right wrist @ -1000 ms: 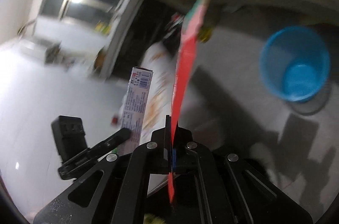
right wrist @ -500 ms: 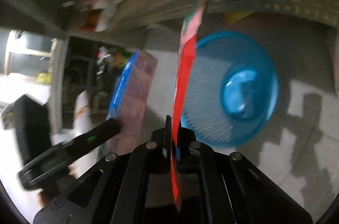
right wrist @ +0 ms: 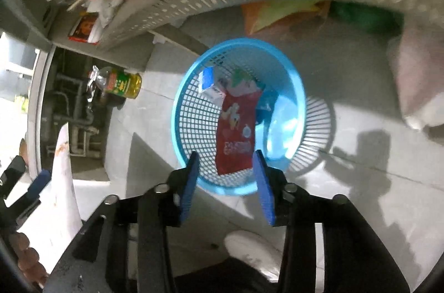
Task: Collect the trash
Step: 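Carry both items to the blue wastebasket and open both tools to drop them, then grasp the green bottle with the right tool while the left tool grasps the tan paper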
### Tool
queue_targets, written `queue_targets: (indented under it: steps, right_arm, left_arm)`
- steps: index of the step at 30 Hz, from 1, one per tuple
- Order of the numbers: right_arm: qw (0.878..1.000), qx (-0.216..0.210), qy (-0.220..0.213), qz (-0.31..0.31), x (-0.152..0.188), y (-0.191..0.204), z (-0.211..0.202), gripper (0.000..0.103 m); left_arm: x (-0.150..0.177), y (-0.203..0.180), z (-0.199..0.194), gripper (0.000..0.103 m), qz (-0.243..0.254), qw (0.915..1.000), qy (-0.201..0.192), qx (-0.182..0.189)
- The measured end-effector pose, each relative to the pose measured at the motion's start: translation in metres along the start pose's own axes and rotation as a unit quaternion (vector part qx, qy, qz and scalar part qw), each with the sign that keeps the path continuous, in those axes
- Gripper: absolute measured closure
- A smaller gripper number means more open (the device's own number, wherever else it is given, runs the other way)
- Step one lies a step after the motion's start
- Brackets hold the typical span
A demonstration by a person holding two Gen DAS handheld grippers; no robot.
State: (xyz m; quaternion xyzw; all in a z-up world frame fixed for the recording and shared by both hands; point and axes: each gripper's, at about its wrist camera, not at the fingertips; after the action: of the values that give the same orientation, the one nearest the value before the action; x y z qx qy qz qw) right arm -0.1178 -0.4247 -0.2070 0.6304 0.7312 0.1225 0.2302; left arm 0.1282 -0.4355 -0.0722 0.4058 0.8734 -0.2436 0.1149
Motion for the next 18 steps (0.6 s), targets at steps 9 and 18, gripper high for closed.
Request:
queue_targets:
  steps: [9,18]
  right_arm:
    - [0.979,0.115,-0.075,-0.149,0.023,0.063,-0.069,0.008]
    - [0.888,0.172,-0.199,-0.377,0.079,0.189,-0.121,0.008]
  left_arm:
    - [0.079,0.038,-0.122,0.028,-0.027,0.9981,-0.049,0.026]
    - [0.188,0.104,-0.261,0.024,-0.078,0.9823,-0.169,-0.02]
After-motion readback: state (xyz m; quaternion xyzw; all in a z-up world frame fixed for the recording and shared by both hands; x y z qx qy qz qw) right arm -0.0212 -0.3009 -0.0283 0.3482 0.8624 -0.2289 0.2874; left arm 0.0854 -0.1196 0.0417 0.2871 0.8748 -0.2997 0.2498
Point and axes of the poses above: each gripper's, at about its wrist camera, not at the fingertips, and z roughly the way its jaws point, y to its left, x to its underside, and after that the axes turned 5 degrees about -z, right-handed
